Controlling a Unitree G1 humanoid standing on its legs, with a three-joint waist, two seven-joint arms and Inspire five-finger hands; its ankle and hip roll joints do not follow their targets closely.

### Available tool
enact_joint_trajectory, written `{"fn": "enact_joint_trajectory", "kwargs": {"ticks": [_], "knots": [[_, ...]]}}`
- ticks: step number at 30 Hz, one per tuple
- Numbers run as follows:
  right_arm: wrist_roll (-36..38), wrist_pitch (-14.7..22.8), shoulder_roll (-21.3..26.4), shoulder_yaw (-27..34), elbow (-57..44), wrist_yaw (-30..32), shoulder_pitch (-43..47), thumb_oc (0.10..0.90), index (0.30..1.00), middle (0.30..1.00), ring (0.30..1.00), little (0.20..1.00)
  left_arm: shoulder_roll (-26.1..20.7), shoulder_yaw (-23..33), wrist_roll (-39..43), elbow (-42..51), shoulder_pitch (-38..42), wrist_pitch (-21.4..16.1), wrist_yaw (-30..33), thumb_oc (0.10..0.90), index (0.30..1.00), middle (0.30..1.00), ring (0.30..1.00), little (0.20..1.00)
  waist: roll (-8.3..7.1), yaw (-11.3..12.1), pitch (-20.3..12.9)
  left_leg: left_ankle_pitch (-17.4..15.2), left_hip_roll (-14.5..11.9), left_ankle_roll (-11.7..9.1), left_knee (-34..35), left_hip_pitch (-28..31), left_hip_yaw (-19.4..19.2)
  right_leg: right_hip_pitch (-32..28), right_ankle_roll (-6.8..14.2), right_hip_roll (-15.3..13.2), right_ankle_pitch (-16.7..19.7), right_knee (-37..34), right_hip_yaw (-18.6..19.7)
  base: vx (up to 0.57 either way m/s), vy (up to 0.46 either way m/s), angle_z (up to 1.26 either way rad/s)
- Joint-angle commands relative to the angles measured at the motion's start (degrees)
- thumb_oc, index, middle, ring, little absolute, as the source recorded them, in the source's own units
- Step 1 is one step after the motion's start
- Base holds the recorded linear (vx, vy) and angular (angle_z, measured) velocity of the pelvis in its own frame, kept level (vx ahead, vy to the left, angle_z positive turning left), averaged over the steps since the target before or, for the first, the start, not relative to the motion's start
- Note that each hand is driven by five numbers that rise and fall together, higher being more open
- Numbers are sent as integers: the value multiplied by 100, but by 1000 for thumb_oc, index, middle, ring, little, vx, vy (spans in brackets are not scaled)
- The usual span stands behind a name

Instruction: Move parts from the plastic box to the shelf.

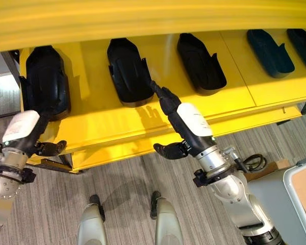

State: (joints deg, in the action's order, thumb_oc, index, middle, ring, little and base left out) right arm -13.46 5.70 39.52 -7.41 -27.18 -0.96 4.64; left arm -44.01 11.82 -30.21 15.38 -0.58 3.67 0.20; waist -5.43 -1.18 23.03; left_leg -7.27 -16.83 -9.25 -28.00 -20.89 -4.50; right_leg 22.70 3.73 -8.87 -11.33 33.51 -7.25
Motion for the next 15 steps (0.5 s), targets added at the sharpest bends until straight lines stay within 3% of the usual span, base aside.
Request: {"fn": "enact_joint_trajectory", "kwargs": {"ticks": [1, 11, 15], "knots": [[-36, 399, 37, 415, -481, 281, 509, 900, 1000, 1000, 1000, 1000, -393, 299, -259, 611, 550, -300, 739, 900, 1000, 1000, 1000, 1000, 62, -82, -475, 190, 99, 340, 184, 156, 258, -151, 17, -50, 94, 160, 167, 0, 0, 0], [12, 482, 138, 372, -494, 269, 626, 900, 1000, 1000, 1000, 1000, -403, 613, -535, 1009, 735, -491, 1251, 900, 1000, 1000, 1000, 1000, 52, -76, -515, 200, 106, 327, 226, 206, 243, -212, 17, -34, 115, 91, 176, 0, 0, 0], [119, 615, 166, 304, -516, 315, 698, 900, 1000, 1000, 1000, 1000, -350, 636, -342, 1283, 706, -867, 1517, 900, 1000, 1000, 1000, 1000, 54, -65, -517, 217, 115, 326, 271, 253, 247, -255, 22, -30, 125, 56, 186, 0, 0, 0]]}}
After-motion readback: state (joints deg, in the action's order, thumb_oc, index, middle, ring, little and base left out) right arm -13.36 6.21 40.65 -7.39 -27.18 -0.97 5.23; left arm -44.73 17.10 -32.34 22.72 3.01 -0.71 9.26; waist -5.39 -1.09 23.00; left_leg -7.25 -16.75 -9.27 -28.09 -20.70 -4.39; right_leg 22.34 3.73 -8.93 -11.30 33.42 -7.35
